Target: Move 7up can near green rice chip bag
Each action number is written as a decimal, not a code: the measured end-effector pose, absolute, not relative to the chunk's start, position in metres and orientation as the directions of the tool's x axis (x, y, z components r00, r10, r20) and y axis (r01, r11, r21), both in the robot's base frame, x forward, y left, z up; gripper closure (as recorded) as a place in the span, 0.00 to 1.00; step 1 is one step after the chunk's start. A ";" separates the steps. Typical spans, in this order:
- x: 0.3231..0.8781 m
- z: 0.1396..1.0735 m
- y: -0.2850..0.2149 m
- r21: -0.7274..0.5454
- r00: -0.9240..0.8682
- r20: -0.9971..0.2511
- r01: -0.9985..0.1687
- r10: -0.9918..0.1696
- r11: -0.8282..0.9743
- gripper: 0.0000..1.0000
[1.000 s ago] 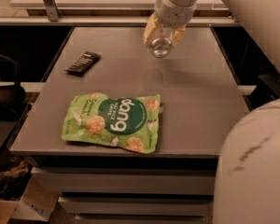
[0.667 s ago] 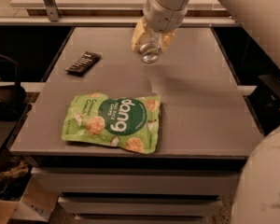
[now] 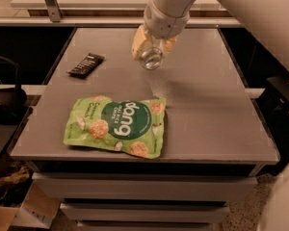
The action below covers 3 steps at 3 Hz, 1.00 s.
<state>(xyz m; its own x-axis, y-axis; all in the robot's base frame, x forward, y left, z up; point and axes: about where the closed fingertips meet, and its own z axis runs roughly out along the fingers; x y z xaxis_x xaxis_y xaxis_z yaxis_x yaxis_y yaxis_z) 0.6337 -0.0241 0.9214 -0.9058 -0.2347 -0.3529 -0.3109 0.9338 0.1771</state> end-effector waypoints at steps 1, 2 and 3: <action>0.609 0.910 -0.007 0.141 -0.833 -0.403 -0.466 -0.379 0.873 1.00; 0.588 0.899 0.007 0.119 -0.757 -0.421 -0.592 -0.499 0.797 1.00; 0.576 0.885 0.019 0.099 -0.695 -0.411 -0.677 -0.590 0.729 1.00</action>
Offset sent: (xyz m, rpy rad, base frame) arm -0.0709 0.0441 -0.0365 -0.0282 -0.1260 0.4862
